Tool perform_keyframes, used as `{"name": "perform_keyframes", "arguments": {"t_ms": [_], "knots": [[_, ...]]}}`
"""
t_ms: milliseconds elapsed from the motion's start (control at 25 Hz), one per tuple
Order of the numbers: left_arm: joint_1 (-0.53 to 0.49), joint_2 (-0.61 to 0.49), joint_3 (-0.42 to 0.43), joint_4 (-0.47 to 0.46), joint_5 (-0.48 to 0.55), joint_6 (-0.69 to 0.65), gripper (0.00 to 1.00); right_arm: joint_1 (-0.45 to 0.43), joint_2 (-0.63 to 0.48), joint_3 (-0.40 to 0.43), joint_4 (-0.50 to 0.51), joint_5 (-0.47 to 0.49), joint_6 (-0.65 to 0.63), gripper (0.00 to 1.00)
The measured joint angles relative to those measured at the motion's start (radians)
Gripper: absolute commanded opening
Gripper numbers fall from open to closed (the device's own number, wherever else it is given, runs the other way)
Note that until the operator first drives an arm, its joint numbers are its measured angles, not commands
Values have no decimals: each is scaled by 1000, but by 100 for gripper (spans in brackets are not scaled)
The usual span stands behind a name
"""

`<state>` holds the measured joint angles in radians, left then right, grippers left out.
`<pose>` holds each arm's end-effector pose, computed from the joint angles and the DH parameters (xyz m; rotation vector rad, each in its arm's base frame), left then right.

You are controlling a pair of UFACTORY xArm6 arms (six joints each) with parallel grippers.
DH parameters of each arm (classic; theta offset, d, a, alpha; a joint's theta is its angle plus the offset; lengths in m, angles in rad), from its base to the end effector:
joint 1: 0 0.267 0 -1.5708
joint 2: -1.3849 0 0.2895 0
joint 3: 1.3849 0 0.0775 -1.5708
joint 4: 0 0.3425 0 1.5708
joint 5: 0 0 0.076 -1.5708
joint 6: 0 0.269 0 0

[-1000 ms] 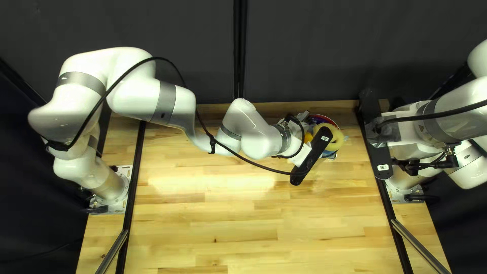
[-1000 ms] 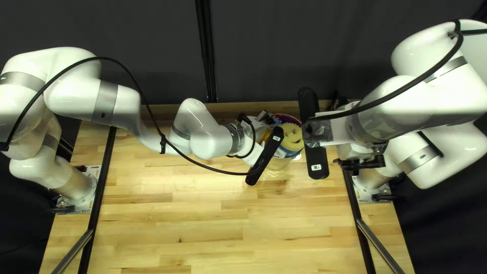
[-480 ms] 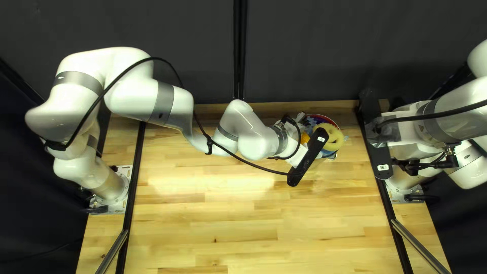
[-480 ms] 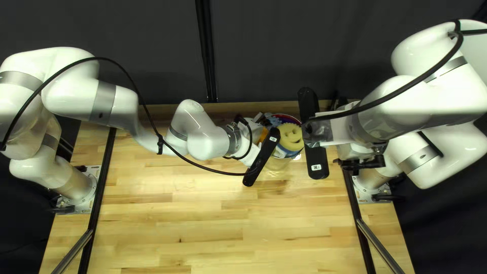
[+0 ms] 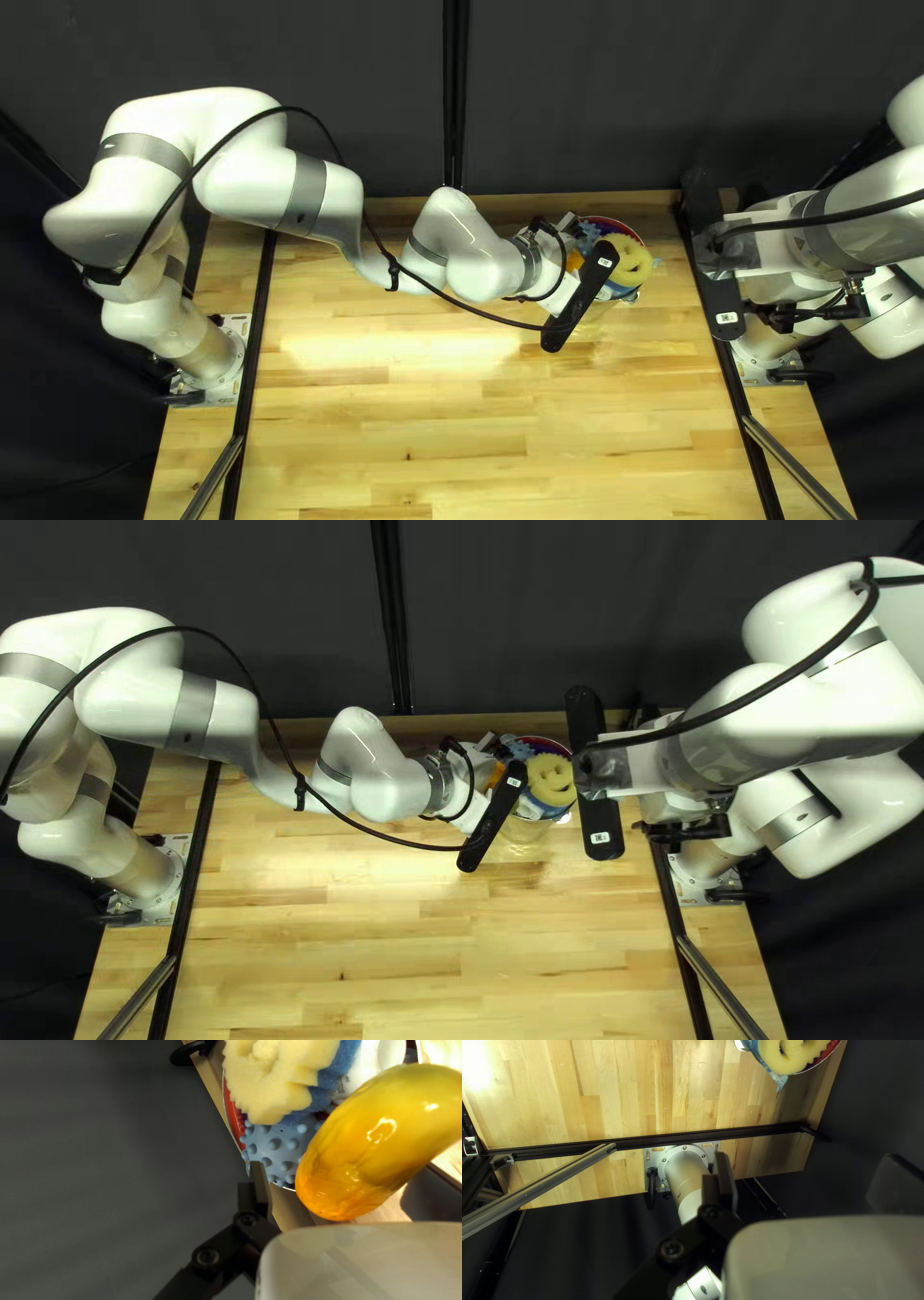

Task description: Pick up trash and place into trash bin

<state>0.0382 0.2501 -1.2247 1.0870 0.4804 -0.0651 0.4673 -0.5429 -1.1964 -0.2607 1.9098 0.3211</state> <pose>0.6584 0.0756 0.2257 -2.2080 0.8919 -0.5566 0.2566 0.0489 0.4034 2.8397 0.1139 -0.0852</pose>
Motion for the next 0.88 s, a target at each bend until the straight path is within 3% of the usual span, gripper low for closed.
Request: {"name": "perform_keyframes", "arguments": {"t_ms": [560,720,880], "knots": [[10,-69,47,-7,-21,31,100,0,0,0,0,0,0,100],[-18,-113,59,-69,18,75,100,0,0,0,0,0,0,100],[-77,-163,62,-198,114,124,100,0,0,0,0,0,0,100]]}}
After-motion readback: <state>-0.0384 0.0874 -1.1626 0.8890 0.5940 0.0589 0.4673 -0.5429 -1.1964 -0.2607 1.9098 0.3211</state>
